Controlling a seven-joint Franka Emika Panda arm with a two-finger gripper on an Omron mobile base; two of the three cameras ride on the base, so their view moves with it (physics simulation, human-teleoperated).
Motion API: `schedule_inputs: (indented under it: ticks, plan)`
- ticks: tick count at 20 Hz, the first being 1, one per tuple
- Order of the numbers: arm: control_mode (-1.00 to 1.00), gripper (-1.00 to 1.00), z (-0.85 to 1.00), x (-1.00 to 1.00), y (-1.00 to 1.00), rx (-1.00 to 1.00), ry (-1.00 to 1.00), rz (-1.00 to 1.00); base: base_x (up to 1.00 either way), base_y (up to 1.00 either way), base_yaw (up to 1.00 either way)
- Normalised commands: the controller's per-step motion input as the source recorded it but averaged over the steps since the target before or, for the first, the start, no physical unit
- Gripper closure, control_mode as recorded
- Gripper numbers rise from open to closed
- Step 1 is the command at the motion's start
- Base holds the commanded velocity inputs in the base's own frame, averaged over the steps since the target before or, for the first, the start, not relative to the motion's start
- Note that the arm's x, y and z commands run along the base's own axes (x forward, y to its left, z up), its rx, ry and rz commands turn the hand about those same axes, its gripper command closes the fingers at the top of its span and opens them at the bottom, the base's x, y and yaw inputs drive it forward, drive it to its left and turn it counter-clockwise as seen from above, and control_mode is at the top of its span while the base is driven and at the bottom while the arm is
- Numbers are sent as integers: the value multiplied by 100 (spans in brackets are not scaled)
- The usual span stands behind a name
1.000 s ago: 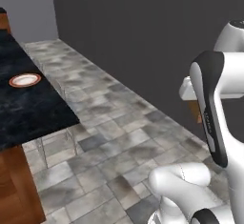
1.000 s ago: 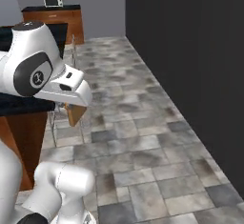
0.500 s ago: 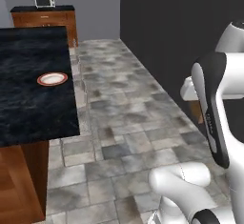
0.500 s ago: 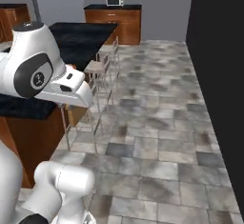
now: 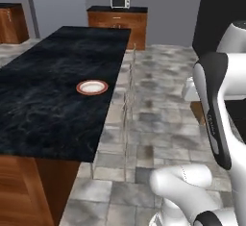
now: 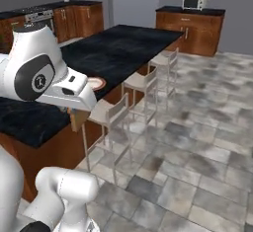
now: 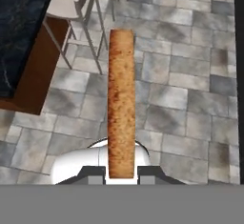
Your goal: Start the toaster. Once the lever pops up, take the bread to the plate on the dining counter.
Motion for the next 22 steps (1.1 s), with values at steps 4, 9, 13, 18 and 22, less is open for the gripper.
schedule_inputs:
  ticks: [4, 9, 13, 18, 22]
  plan:
    - [100, 100, 0, 0, 0, 0, 0, 0, 95, -58, 59]
    - [100, 100, 0, 0, 0, 0, 0, 0, 87, -62, 59]
    - [100, 100, 0, 0, 0, 0, 0, 0, 84, -67, 56]
    - [100, 100, 0, 0, 0, 0, 0, 0, 80, -66, 57]
    - [100, 100, 0, 0, 0, 0, 0, 0, 33, -47, 57]
